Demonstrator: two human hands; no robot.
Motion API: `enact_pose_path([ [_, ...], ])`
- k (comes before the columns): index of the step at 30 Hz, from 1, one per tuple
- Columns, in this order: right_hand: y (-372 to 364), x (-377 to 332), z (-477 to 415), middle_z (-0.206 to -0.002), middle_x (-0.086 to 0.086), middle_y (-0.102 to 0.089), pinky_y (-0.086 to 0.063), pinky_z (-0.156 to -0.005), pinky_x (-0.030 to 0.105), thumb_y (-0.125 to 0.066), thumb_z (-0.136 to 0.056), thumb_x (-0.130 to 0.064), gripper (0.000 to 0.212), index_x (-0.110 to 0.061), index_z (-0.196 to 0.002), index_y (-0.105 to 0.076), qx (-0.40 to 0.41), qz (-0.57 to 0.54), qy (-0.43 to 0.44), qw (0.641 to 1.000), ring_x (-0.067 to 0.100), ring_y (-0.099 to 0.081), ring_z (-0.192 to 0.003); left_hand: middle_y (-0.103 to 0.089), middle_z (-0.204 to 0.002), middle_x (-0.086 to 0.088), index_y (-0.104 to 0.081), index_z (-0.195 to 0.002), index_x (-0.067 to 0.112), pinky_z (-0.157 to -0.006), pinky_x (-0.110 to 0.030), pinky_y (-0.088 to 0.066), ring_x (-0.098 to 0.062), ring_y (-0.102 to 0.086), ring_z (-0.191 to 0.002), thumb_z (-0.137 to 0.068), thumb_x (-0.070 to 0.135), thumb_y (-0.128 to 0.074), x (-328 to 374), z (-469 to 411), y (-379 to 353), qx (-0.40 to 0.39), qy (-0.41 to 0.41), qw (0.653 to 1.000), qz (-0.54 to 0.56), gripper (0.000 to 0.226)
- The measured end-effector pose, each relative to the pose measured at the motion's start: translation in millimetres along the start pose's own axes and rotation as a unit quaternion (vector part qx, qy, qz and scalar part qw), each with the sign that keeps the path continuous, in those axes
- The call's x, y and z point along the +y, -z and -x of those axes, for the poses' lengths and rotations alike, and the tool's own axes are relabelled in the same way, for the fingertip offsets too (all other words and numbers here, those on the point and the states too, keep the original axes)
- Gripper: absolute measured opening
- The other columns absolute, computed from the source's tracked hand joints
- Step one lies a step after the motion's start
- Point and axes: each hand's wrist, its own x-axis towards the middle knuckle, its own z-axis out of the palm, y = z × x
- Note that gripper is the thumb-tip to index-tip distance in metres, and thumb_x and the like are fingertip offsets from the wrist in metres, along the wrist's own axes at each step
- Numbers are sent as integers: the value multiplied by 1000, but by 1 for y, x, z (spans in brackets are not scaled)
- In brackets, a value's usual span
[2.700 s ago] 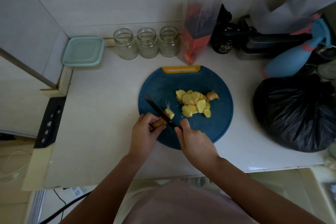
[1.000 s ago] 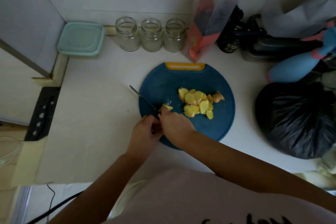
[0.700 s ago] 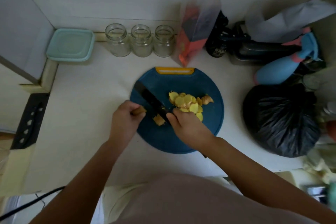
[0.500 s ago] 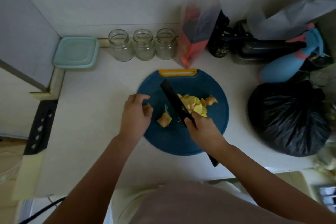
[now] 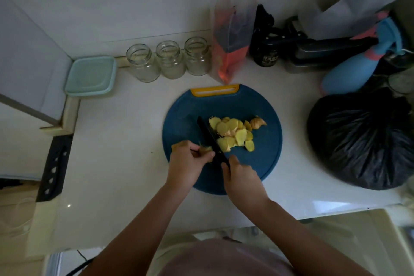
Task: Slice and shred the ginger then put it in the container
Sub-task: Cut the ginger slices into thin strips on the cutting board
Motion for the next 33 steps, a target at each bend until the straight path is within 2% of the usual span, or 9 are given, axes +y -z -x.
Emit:
enact_pose_path([
  [5, 3, -2, 5, -94, 18, -65, -36, -60, 32, -33, -104, -31, 28, -7, -111, -45, -20, 23, 25, 999, 37, -62, -85, -67, -77, -2, -57, -87, 17, -58, -23, -56, -15, -68, -63, -80, 23, -77, -2, 5, 2, -20, 70, 993, 93, 22],
  [8, 10, -2, 13, -92, 15, -65, -34, -60, 32, -31, -105, -32, 27, -9, -109, -44, -6, 49, 40, 998, 36, -62, -82, -68, -76, -6, -59, -89, 13, -59, -24, -56, -16, -69, -63, -78, 19, -78, -3, 3, 2, -21, 102, 984, 146, 23],
  [13, 12, 0, 23, -84, 10, -63, -38, -58, 33, -30, -105, -33, 18, -18, -95, -33, 0, 22, 39, 999, 32, -63, -77, -68, -73, -6, -57, -84, 16, -56, -21, -55, -13, -68, -60, -76, 20, -79, -7, 6, -2, -3, 52, 990, 132, 24],
  [17, 2, 5, 22, -70, 0, -51, -36, -55, 31, -34, -104, -30, 15, -18, -94, -36, 7, -26, 32, 999, 29, -61, -71, -67, -74, -5, -56, -93, 15, -55, -19, -54, -12, -68, -60, -78, 19, -78, -6, 7, -3, -3, 42, 989, 139, 27],
  [20, 0, 7, 20, -62, -3, -46, -37, -52, 33, -36, -104, -27, 17, -17, -91, -38, 7, -58, 27, 998, 24, -53, -58, -68, -75, -4, -56, -98, 15, -55, -18, -54, -9, -68, -60, -77, 19, -78, -4, 7, -4, -6, 57, 986, 154, 31],
  [26, 6, 6, 14, -64, 0, -48, -31, -45, 24, -37, -104, -24, 20, -13, -88, -41, -11, -76, 33, 997, 13, -44, -50, -69, -72, -5, -59, -81, 21, -56, -19, -55, -11, -67, -60, -77, 15, -79, -2, 7, -5, 1, 77, 982, 173, 21],
  [33, 10, 5, 5, -66, 0, -48, -31, -44, 21, -38, -103, -21, 18, -13, -87, -42, -53, -78, 30, 995, 10, -43, -50, -68, -71, -5, -63, -89, 13, -64, -28, -59, -13, -66, -61, -77, 14, -78, -4, 6, -8, 6, 61, 988, 145, 19],
])
